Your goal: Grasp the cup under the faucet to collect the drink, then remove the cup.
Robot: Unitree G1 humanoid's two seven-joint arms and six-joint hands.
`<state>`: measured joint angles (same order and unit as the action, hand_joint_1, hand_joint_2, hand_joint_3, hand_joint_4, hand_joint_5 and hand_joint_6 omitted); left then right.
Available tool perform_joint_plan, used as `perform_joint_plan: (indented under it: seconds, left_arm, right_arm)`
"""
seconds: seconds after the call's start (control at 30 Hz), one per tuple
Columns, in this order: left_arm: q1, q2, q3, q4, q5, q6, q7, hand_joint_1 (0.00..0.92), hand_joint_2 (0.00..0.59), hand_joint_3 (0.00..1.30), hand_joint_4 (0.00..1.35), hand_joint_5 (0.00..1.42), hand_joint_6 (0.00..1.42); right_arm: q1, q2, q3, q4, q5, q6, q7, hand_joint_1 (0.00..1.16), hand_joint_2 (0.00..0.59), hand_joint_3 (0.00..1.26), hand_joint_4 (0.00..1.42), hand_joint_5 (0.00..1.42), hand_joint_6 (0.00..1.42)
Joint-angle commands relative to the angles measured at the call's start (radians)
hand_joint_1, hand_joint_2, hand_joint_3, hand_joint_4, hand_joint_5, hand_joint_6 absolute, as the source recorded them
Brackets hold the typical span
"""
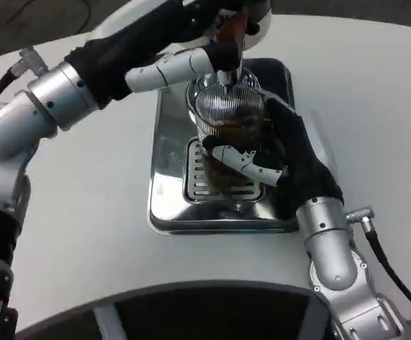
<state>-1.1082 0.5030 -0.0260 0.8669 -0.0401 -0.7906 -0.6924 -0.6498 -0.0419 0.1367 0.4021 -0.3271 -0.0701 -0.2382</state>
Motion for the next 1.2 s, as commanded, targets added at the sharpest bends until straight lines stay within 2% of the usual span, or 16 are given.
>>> perform_joint_plan:
  seconds: [0.03, 0.33, 0.9, 1.2]
  left_arm:
    - [0.012, 0.016, 0.063, -0.05, -0.054, 0.029, 0.019, 0.0, 0.099, 0.08, 0.12, 0.27, 0.17]
    - [0.026, 0.021, 0.118, -0.151, -0.098, 0.077, 0.002, 0.0, 0.098, 0.13, 0.18, 0.31, 0.21]
    - [0.08, 0.026, 0.143, -0.327, -0.142, 0.158, -0.008, 0.0, 0.106, 0.17, 0.25, 0.36, 0.25]
    - [0.143, 0.038, 0.151, -0.443, -0.167, 0.209, -0.002, 0.0, 0.108, 0.19, 0.27, 0.37, 0.27]
  right_arm:
    - [0.044, 0.004, 0.005, -0.008, -0.005, 0.018, 0.001, 0.76, 0.244, 0.32, 0.42, 0.44, 0.32]
    - [0.059, 0.006, 0.01, -0.042, -0.011, 0.024, -0.009, 0.76, 0.244, 0.35, 0.46, 0.47, 0.35]
    - [0.095, 0.011, 0.009, -0.108, -0.021, 0.038, -0.021, 0.76, 0.25, 0.38, 0.49, 0.52, 0.39]
    - [0.119, 0.023, 0.003, -0.142, -0.034, 0.029, -0.059, 0.77, 0.255, 0.45, 0.58, 0.62, 0.5]
